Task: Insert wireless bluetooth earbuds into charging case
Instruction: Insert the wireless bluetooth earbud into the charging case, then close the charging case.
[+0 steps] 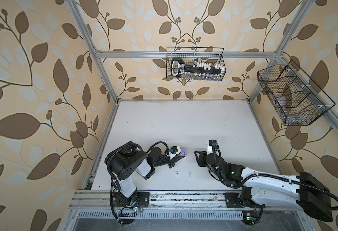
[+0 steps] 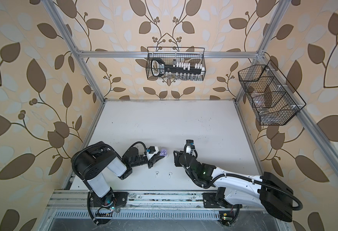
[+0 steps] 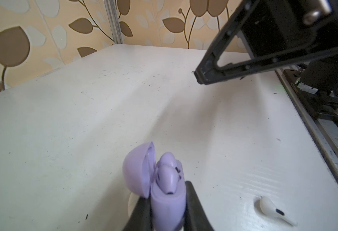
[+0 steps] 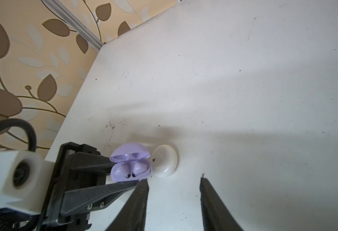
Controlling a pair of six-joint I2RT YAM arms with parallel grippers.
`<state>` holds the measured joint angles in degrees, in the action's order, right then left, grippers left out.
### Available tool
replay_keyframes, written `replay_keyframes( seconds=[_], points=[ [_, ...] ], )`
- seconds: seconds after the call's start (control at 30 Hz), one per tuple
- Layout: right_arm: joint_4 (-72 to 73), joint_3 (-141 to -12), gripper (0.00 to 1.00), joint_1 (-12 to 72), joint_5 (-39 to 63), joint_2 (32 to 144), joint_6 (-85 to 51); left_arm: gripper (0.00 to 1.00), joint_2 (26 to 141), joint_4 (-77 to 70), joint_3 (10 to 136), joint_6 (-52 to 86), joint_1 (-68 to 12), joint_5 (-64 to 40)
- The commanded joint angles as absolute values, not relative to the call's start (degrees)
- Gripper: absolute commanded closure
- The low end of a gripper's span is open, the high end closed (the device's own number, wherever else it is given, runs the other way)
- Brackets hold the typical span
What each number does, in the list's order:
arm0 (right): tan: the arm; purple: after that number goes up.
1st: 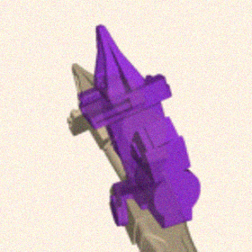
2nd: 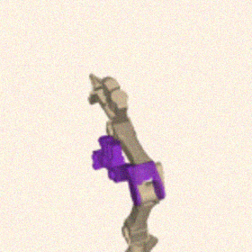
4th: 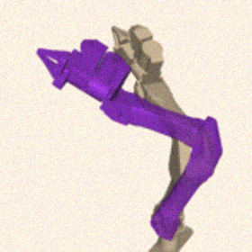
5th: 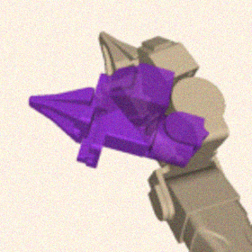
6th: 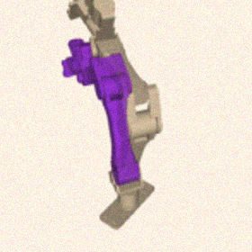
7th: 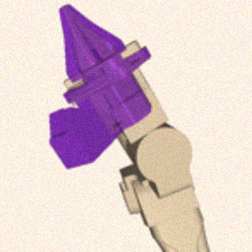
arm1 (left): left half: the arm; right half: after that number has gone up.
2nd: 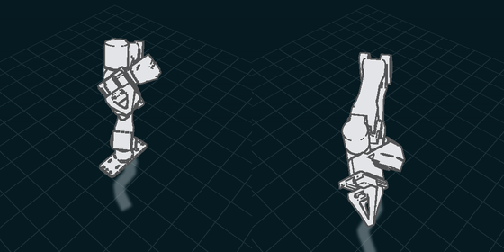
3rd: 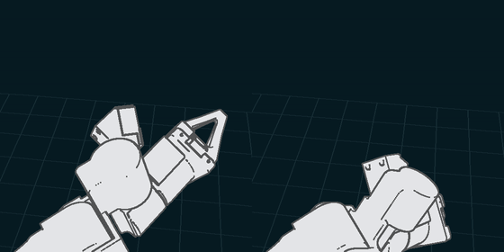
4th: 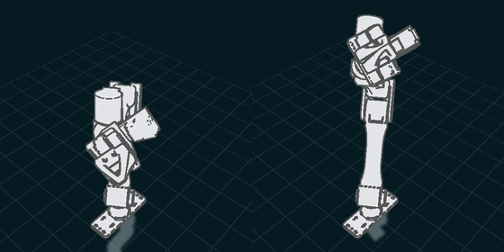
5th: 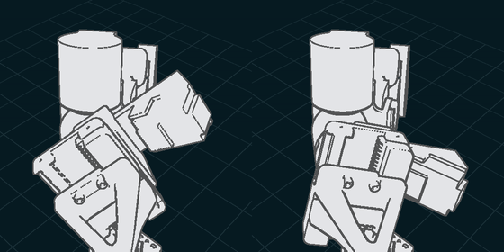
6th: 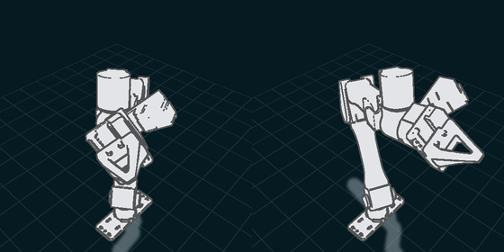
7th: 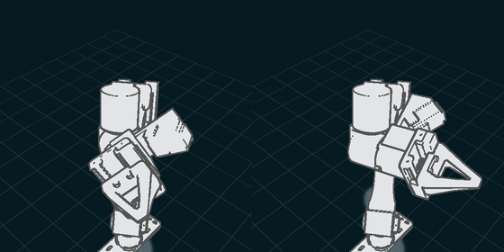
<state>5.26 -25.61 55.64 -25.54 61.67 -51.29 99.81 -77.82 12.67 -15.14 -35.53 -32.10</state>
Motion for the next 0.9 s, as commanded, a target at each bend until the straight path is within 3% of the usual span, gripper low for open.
replay_keyframes(
  seconds=[0.0, 0.17, 0.37, 0.87],
  points=[
    [-3.01, -31.16, 0.58, 51.22, -14.35, 62.6, -49.17, 0.88, 99.56, -81.4, 13.8, -17.04, -35.24, -35.39],
    [-8.97, -38.92, 0.61, 45.15, -0.18, 68.57, -42.82, 0.88, 99.67, -81.41, 13.54, -18.56, -35.94, -35.33],
    [-11.86, -46.68, 0.66, 44.21, 7.49, 77.6, -39.31, 0.88, 99.89, -81.41, 13.01, -20.72, -37.17, -34.96],
    [-11.41, -52.83, 0.7, 46.56, 11.26, 88.94, -38.41, 0.88, 99.85, -81.39, 12.55, -22.33, -38.06, -34.83]
  ],
)
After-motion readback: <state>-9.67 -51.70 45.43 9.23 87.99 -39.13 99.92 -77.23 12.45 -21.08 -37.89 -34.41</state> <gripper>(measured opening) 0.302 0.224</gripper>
